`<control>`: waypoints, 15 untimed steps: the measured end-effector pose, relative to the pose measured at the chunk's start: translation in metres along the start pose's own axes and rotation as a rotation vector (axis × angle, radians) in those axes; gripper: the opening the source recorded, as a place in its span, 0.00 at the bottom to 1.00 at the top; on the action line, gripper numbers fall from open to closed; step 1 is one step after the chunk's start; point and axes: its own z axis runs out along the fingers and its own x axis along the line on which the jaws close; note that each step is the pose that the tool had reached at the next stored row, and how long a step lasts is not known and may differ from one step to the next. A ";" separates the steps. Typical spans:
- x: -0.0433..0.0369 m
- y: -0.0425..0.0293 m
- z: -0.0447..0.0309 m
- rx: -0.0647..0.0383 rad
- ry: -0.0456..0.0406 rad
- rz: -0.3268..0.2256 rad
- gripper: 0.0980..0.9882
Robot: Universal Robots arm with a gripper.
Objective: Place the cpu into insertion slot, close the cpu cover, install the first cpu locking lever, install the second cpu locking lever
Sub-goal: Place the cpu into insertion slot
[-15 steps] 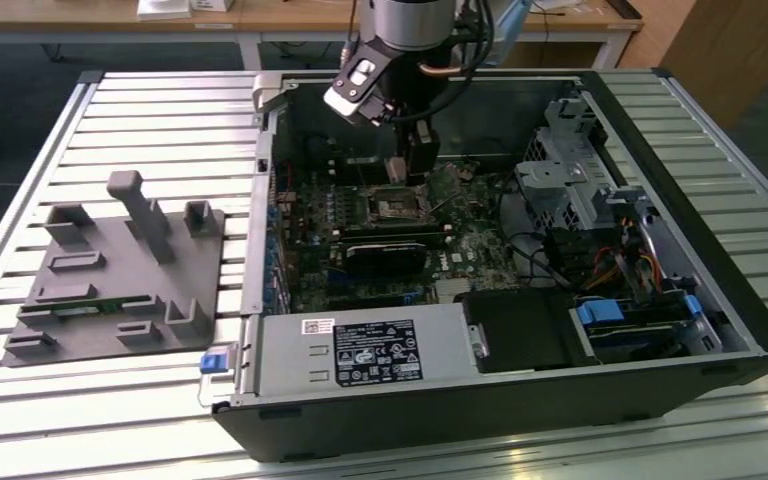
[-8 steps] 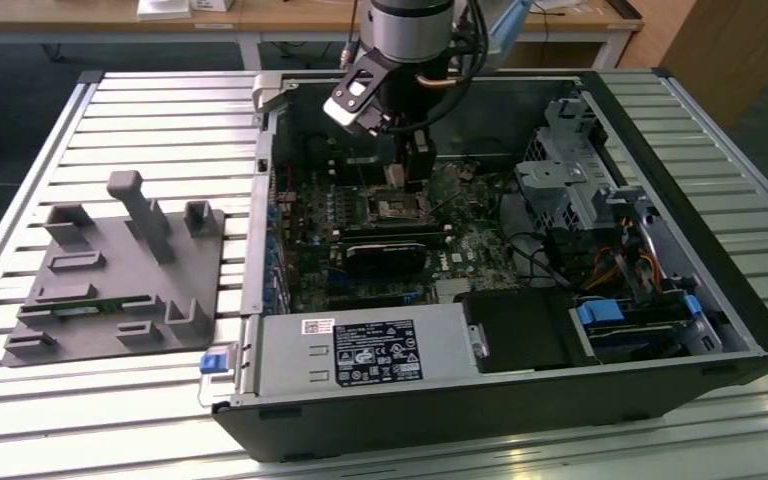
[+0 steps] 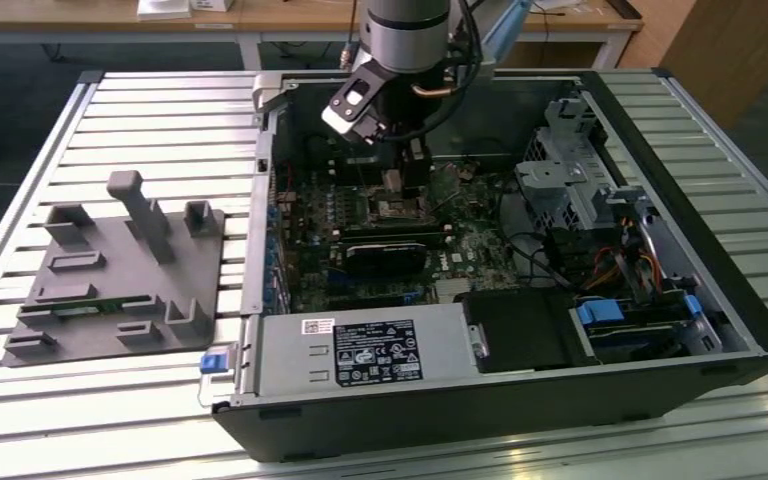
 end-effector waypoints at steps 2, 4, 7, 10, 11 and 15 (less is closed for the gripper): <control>0.0011 -0.0005 0.0034 0.000 -0.0007 0.008 0.50; 0.0024 -0.0011 0.0070 0.000 -0.0012 0.014 0.50; 0.0040 -0.0027 0.0112 0.000 -0.0015 0.018 0.50; 0.0051 -0.0039 0.0144 0.000 -0.0018 0.021 0.50; 0.0054 -0.0041 0.0156 0.000 -0.0019 0.023 0.50; 0.0058 -0.0045 0.0202 0.000 -0.0022 0.027 0.50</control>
